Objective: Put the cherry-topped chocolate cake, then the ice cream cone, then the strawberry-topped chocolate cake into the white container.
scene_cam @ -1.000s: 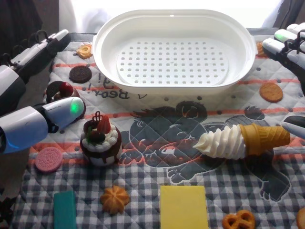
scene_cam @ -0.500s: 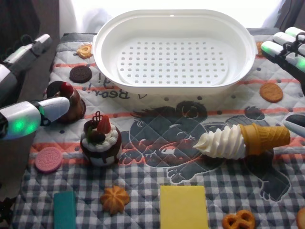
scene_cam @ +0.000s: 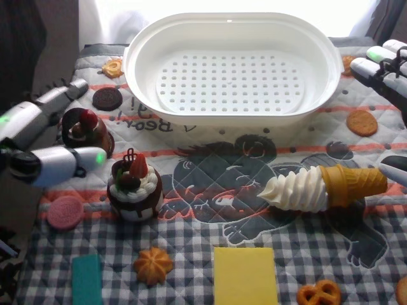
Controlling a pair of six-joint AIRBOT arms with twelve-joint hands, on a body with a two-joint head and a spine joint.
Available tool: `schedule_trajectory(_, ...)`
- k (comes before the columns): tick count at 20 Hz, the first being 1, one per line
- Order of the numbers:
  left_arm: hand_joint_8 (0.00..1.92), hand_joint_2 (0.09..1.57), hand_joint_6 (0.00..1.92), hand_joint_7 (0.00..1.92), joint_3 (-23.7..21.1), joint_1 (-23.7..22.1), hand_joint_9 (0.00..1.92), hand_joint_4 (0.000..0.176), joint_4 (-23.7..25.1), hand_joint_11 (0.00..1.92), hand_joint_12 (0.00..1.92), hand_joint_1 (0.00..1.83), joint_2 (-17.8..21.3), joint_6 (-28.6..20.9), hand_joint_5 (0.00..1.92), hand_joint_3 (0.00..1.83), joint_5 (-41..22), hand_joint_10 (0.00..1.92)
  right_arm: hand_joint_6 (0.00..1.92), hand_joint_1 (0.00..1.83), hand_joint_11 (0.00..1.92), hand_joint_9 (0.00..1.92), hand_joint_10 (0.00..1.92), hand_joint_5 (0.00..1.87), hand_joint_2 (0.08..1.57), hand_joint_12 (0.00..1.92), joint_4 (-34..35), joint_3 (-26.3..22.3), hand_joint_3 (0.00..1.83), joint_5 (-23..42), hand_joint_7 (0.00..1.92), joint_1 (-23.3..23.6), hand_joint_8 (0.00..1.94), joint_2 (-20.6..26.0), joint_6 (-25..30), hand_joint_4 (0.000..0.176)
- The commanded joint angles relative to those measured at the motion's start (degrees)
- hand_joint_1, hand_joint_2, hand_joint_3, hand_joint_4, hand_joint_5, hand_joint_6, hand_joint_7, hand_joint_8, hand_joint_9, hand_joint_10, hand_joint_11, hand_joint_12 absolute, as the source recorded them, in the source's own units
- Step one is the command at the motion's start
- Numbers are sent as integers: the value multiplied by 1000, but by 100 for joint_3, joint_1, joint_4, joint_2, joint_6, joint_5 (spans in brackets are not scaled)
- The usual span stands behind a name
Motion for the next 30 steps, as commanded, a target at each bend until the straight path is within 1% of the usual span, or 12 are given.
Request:
schedule_trajectory(1,20,1123,26,227,23,-100,185,46,62,0,787,1000,-47,255,234,0,-452,48,0,621,0,0,0,0,1288,446,-57,-3,0,754,0,13,0,25,33,0)
schedule_trajectory(2,959,1159,106,790,48,-131,649,0,38,0,1626,1287,-87,357,678,0,-413,361,0,634,0,0,0,0,1283,306,-47,-3,0,768,0,0,0,25,36,0)
schedule_trajectory(3,1154,1184,994,917,75,-145,690,0,15,104,1761,1240,-107,357,702,0,-406,817,0,647,0,0,0,0,1279,314,-38,-1,0,776,0,-10,0,25,47,0)
schedule_trajectory(4,1154,1184,994,917,90,-150,690,0,2,104,1761,1240,-108,357,702,0,-409,817,0,647,0,0,0,0,1279,314,-35,6,0,780,0,-14,0,22,64,0)
schedule_trajectory(5,1322,1201,1085,786,92,-151,776,0,-11,520,1745,1338,-98,357,779,3,-461,1509,0,645,0,0,0,0,1284,429,-34,7,1,786,0,-25,0,20,75,0)
schedule_trajectory(7,1407,1217,1085,737,33,-157,745,0,-20,539,1803,1336,-15,357,778,4,-666,1589,0,622,0,0,0,0,1286,434,-27,10,2,805,0,-56,0,20,102,0)
schedule_trajectory(8,1416,1225,1068,742,-35,-168,730,0,-3,575,1912,1343,61,357,763,0,-810,1660,0,676,0,3,1,0,1276,797,-22,10,0,815,0,-67,0,20,111,0)
schedule_trajectory(13,1212,1180,1185,849,-486,-290,778,0,406,504,1441,1357,430,357,802,0,-1716,1382,0,647,0,0,0,0,1289,641,-3,8,1,857,0,-96,0,20,149,0)
schedule_trajectory(15,1175,1178,1247,845,-481,-526,771,0,626,465,1381,1356,449,357,813,1,-1709,1351,0,669,0,13,7,0,1275,900,2,9,0,859,0,-101,0,20,159,0)
schedule_trajectory(24,1339,1214,1253,728,1084,-2346,580,0,665,350,1728,1205,-751,357,842,3,537,1291,0,640,0,0,0,0,1262,859,1,34,1,859,0,-153,0,18,167,0)
schedule_trajectory(29,1367,1239,1336,747,1984,-2659,503,20,274,182,1749,1150,-1540,483,746,1,1407,1106,0,582,0,28,12,0,1246,1349,1,85,0,858,0,-184,0,-12,215,0)
schedule_trajectory(30,1416,1240,912,713,2047,-2692,430,0,81,109,1731,1265,-1635,830,548,3,1493,1066,0,625,0,5,2,0,1248,1173,0,93,0,858,0,-186,0,-17,217,0)
